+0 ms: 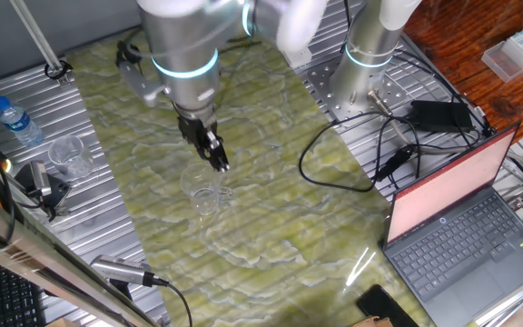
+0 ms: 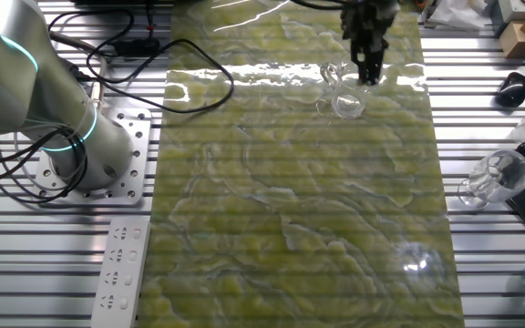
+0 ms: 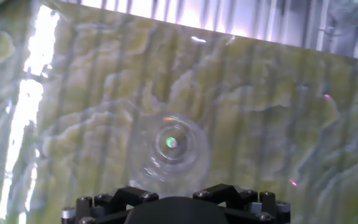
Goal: Pick up the cup
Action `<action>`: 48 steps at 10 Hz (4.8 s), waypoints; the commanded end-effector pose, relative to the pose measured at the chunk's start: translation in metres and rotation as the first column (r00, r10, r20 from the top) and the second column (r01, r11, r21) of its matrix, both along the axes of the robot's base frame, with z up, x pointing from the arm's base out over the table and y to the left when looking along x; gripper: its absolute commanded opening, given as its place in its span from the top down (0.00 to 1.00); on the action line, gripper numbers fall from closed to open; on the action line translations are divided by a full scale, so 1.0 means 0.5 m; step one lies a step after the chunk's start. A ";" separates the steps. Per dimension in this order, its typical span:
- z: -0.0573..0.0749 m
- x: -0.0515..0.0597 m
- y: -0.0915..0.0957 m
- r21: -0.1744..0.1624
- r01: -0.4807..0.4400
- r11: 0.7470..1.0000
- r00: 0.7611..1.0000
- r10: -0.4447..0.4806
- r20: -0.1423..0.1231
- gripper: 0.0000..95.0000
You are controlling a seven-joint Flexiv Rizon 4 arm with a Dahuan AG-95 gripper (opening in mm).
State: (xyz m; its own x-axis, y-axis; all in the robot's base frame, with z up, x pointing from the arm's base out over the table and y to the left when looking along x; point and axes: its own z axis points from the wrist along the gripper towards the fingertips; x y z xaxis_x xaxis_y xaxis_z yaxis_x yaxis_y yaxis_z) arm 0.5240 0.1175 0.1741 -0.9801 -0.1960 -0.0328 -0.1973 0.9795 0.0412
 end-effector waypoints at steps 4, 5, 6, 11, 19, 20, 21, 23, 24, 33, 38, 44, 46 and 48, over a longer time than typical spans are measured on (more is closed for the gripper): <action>-0.022 0.009 0.031 -0.051 -0.061 0.997 0.997 0.063 0.036 0.00; -0.030 0.010 0.032 -0.058 -0.079 0.995 0.995 0.082 0.049 0.00; -0.034 0.011 0.032 -0.060 -0.085 0.995 0.994 0.089 0.056 0.00; -0.056 0.024 0.032 -0.069 -0.085 0.994 0.994 0.090 0.068 0.00; -0.065 0.053 0.014 -0.027 -0.088 0.996 0.988 0.091 0.127 0.00; -0.068 0.054 0.014 -0.018 -0.096 0.995 0.987 0.097 0.130 0.00; -0.074 0.055 0.015 0.002 -0.109 0.994 0.985 0.108 0.135 0.00; -0.080 0.056 0.018 0.027 -0.140 0.990 0.980 0.135 0.143 0.00; -0.080 0.055 0.018 0.029 -0.166 0.986 0.975 0.160 0.151 0.00; -0.100 0.045 0.025 0.038 -0.230 0.972 0.962 0.222 0.161 0.00; -0.117 0.044 0.032 0.036 -0.252 0.967 0.956 0.243 0.163 0.00; -0.125 0.042 0.035 0.026 -0.254 0.967 0.956 0.246 0.162 0.00; -0.129 0.042 0.036 0.021 -0.255 0.967 0.955 0.248 0.161 0.00; -0.130 0.042 0.036 0.016 -0.256 0.967 0.955 0.250 0.161 0.00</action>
